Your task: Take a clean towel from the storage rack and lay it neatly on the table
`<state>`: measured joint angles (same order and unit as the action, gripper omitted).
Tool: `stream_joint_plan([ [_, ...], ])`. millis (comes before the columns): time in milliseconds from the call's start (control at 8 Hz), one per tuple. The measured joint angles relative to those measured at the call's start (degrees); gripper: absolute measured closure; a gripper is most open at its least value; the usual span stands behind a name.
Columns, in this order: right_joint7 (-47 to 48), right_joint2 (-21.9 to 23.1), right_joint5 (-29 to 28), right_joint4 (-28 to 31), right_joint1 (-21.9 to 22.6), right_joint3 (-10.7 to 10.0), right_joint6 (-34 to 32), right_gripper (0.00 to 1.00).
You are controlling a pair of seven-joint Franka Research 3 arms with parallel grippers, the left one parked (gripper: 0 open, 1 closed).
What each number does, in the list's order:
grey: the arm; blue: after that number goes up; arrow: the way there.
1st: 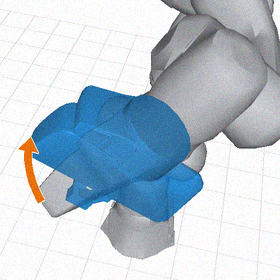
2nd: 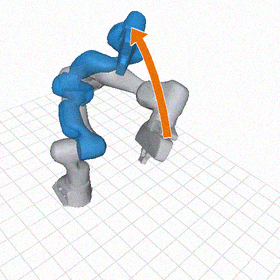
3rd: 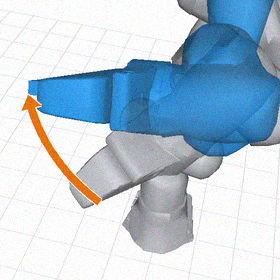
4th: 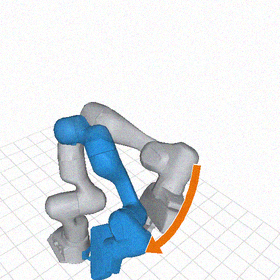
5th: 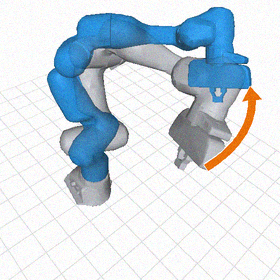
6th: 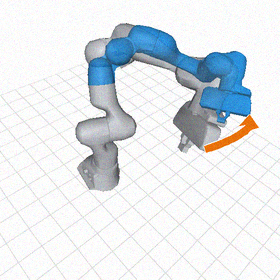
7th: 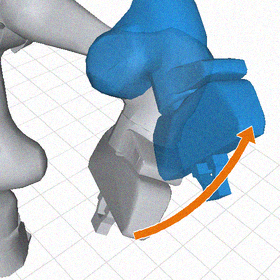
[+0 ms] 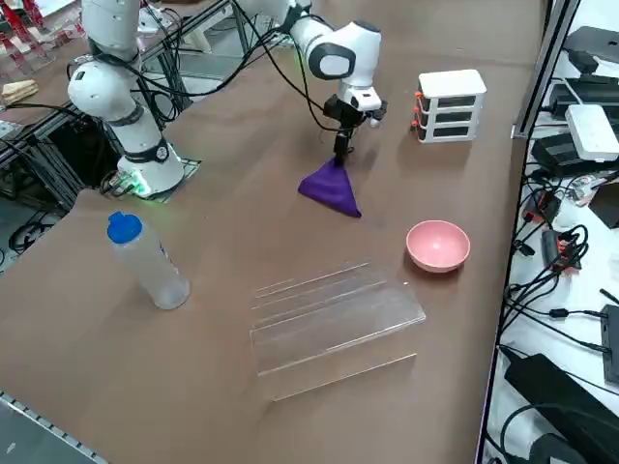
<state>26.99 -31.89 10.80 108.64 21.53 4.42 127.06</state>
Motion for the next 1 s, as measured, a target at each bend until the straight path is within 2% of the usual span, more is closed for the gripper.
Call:
stream_joint_plan([
  [250, 0.0, 0.0, 0.0, -0.2, 0.1, 0.0, 0.0, 0.34],
  [625, 0.0, 0.0, 0.1, -1.5, 0.2, 0.0, 0.0, 0.39],
  [1000, 0.6, 0.0, 0.1, -1.5, 0.3, 0.0, -0.3, 0.56],
])
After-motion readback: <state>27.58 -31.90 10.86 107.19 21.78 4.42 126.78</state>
